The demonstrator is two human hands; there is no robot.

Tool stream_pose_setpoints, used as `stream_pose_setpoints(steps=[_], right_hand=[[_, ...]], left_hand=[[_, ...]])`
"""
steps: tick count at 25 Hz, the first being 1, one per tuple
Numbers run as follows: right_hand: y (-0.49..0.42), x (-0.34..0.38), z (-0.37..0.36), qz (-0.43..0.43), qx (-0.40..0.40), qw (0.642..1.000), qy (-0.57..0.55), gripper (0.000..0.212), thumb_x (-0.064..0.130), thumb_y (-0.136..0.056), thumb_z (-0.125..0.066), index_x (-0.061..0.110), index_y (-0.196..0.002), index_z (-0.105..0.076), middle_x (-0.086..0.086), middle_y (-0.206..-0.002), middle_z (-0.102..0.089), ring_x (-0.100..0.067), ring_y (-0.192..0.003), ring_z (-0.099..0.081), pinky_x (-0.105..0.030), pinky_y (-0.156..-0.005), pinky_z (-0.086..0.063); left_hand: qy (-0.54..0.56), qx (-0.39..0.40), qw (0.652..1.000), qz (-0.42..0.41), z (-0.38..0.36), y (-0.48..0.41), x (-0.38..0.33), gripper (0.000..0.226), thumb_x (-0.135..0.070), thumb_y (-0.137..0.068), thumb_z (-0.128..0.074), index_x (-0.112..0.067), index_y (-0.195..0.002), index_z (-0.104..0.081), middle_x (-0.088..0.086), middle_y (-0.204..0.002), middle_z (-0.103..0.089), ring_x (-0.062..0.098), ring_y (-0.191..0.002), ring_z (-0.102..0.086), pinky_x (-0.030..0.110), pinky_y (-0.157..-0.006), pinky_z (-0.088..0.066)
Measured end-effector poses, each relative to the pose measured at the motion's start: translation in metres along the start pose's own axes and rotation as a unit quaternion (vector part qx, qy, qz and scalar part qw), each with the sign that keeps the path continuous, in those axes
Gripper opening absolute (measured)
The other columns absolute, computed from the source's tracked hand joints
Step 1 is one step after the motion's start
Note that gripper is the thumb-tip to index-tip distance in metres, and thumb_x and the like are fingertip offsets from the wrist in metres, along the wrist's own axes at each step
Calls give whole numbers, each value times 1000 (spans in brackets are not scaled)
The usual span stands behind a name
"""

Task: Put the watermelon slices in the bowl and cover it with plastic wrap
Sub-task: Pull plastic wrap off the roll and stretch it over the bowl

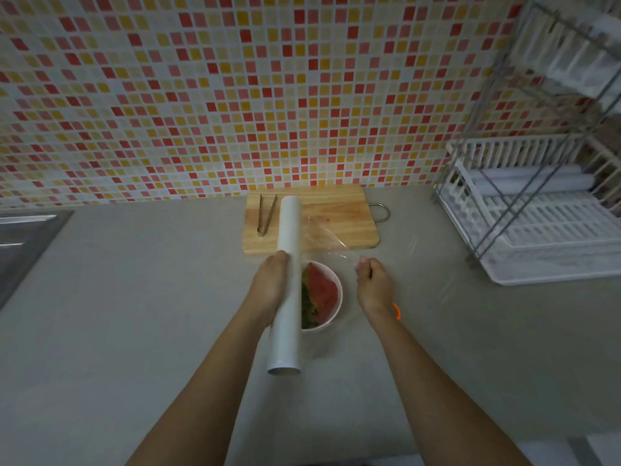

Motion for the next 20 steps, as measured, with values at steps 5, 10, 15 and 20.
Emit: stream_pose_setpoints(steps=[5,10,15,20], right_hand=[[-2,-11,-3,-23,16,1000,11,31,18,-98,-38,-1,-92,-61,-18,-95,-67,-31,-89,-60,-29,-65,-32],[-16,-2,-2,-3,-19,1000,-2,30,17,-97,-40,1,-86,-62,-18,-87,-67,-29,-81,-59,-26,-61,-27],[-35,-3,-1,5,0,999,42,30,20,-97,-41,3,-87,-63,-18,-91,-69,-29,-83,-60,-26,-59,-25],[-24,-30,-11,-23,52,996,63,32,21,-97,-40,2,-89,-64,-18,-95,-69,-33,-90,-61,-29,-67,-34]], left_hand=[[-38,-20,999,8,2,0,4,64,-54,-67,-74,-16,-102,-36,11,-96,-61,32,-83,-68,50,-72,-59],[-66,-43,997,-24,13,-12,-4,38,-50,-81,-62,-16,-97,-55,8,-97,-64,25,-82,-66,42,-73,-58],[-115,-34,992,-28,11,-15,-6,38,-46,-94,-36,-13,-104,-53,15,-106,-60,29,-90,-60,42,-81,-51],[-162,-46,985,-38,7,-6,9,56,-51,-80,-65,-9,-105,-38,3,-92,-56,17,-77,-59,28,-55,-45]])
Point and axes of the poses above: each hand's wrist, its own y-axis away from the middle knuckle, its own z-axis out of the back of the hand, x = y × z, the point moved 3 cm from there along -y, towards the middle knuckle
